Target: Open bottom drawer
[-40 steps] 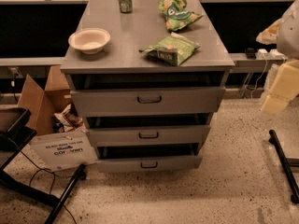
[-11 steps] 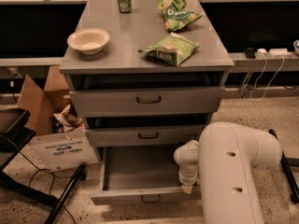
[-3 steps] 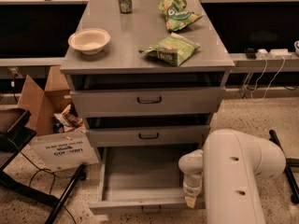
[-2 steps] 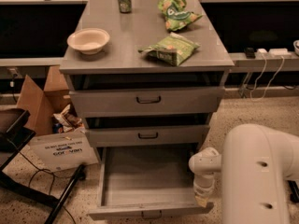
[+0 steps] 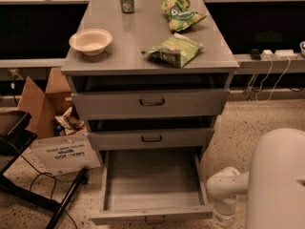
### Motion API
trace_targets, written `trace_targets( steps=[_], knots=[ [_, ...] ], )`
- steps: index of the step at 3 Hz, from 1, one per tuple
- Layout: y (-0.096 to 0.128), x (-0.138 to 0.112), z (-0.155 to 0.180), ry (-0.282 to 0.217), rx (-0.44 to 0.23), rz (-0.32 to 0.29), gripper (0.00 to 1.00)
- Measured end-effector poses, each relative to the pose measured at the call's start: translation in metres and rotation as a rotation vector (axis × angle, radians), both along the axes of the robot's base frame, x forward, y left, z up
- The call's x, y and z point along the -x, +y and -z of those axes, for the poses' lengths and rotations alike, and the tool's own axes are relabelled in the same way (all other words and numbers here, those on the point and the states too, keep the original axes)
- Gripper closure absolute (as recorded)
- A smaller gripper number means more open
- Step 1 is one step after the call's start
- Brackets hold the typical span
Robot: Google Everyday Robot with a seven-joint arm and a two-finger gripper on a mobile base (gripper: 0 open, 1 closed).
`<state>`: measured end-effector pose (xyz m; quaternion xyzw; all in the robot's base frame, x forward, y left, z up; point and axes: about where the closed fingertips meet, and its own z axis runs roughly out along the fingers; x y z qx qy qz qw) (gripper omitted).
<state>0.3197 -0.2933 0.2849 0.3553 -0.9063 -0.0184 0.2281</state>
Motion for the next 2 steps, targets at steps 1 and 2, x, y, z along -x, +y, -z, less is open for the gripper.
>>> trace_targets(
  steps=[1, 2],
  knots=[
    [0.027, -0.012, 0.009, -0.046, -0.036, -0.126, 0.50],
    [0.095, -0.029, 0.035, -0.089, -0.150, -0.402, 0.27]
  ],
)
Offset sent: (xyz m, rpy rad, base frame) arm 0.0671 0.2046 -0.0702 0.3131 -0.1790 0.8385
